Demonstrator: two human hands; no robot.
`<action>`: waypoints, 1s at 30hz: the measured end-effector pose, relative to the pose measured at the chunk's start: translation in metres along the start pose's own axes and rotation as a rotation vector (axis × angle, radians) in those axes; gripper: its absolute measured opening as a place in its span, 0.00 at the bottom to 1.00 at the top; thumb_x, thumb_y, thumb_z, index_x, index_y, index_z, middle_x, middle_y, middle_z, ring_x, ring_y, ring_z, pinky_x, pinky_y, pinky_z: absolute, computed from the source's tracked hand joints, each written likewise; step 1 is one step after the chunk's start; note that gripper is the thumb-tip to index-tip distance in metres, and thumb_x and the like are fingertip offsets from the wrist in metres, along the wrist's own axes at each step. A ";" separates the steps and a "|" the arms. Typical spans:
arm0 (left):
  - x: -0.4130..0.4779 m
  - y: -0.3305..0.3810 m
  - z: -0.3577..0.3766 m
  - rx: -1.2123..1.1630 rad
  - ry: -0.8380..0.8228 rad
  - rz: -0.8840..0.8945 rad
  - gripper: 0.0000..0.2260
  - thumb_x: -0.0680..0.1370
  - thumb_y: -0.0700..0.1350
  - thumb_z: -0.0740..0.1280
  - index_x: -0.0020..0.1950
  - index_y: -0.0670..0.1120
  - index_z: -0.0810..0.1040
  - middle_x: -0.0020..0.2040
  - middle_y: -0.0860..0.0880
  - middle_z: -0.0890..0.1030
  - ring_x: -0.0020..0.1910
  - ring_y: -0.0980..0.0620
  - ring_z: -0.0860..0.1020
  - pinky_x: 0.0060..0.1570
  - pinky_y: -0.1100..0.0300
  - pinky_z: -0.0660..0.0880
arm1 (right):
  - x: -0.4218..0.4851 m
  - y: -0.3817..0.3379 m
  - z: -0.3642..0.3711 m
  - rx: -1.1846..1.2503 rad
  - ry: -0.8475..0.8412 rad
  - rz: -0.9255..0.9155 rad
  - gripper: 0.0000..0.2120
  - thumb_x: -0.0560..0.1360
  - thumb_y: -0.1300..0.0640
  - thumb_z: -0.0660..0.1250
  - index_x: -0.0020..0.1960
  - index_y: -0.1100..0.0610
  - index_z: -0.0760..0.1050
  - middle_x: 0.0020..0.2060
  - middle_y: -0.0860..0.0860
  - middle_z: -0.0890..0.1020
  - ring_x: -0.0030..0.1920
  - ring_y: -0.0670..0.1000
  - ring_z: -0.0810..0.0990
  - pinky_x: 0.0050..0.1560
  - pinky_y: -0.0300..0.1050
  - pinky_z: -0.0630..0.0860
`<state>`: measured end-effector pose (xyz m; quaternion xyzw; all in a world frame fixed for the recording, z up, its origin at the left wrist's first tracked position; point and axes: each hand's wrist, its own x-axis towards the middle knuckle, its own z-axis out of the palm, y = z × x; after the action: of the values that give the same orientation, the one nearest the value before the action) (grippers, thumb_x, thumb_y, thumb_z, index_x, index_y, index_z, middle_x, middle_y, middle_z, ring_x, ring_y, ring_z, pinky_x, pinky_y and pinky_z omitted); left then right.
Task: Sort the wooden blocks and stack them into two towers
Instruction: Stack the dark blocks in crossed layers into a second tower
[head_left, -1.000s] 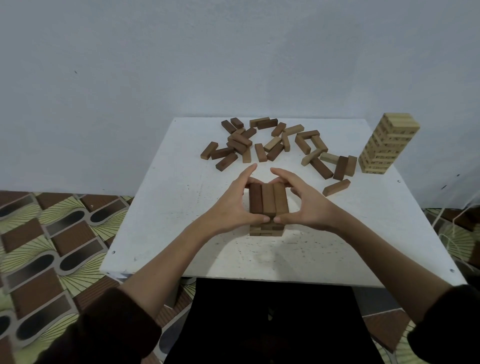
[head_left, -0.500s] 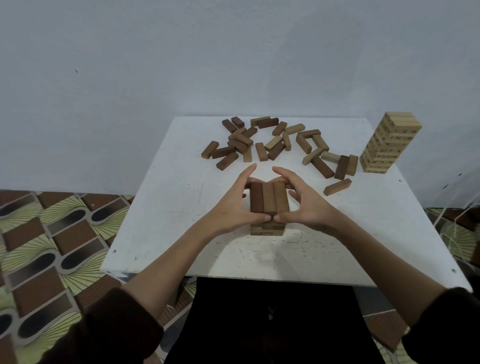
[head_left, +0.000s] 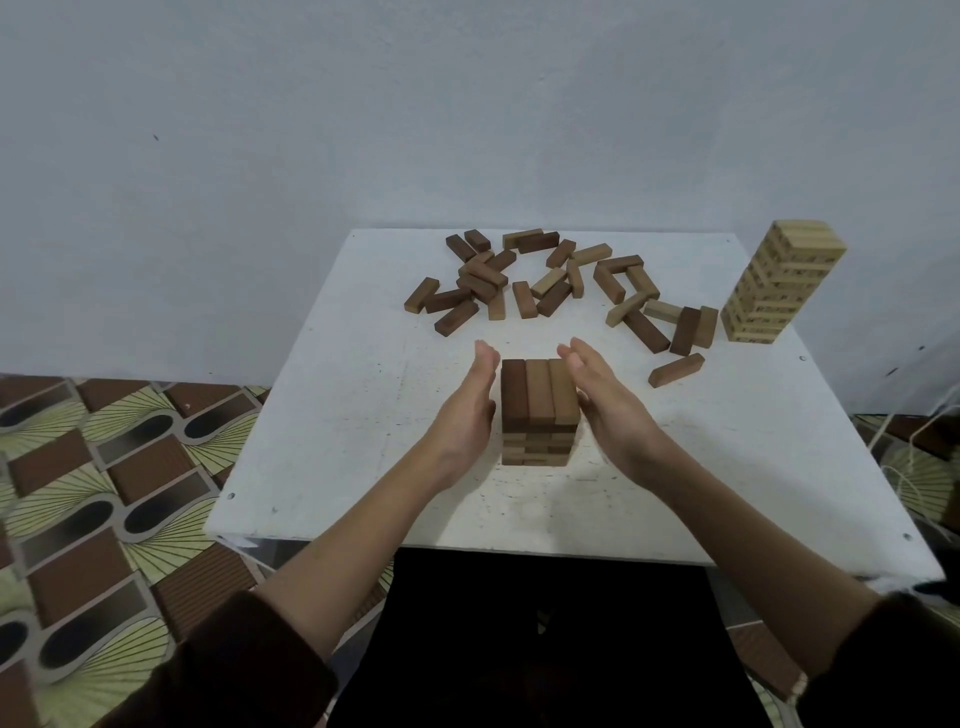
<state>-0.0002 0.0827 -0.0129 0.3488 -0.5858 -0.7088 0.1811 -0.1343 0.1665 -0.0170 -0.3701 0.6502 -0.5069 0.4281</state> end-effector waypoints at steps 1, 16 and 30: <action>-0.001 0.000 0.003 -0.011 0.005 0.001 0.42 0.74 0.71 0.50 0.75 0.41 0.54 0.77 0.43 0.53 0.76 0.47 0.53 0.75 0.47 0.52 | -0.001 0.002 0.004 0.039 0.023 0.013 0.29 0.79 0.41 0.50 0.77 0.49 0.49 0.76 0.43 0.54 0.75 0.46 0.53 0.76 0.52 0.50; 0.004 -0.009 0.014 0.153 0.045 -0.004 0.17 0.84 0.45 0.49 0.73 0.52 0.58 0.60 0.51 0.74 0.51 0.58 0.75 0.38 0.70 0.73 | 0.000 0.003 0.021 -0.017 0.135 0.012 0.11 0.82 0.56 0.48 0.63 0.49 0.63 0.51 0.51 0.73 0.47 0.48 0.74 0.33 0.31 0.74; 0.003 -0.011 0.001 -0.052 0.137 -0.014 0.25 0.82 0.58 0.49 0.77 0.50 0.54 0.77 0.51 0.56 0.76 0.52 0.55 0.75 0.51 0.51 | 0.006 0.015 0.001 0.073 0.195 0.009 0.21 0.83 0.50 0.50 0.74 0.54 0.59 0.73 0.48 0.64 0.72 0.48 0.62 0.68 0.32 0.59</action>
<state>-0.0014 0.0837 -0.0240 0.3960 -0.5508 -0.6996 0.2247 -0.1361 0.1637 -0.0334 -0.3001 0.6716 -0.5620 0.3782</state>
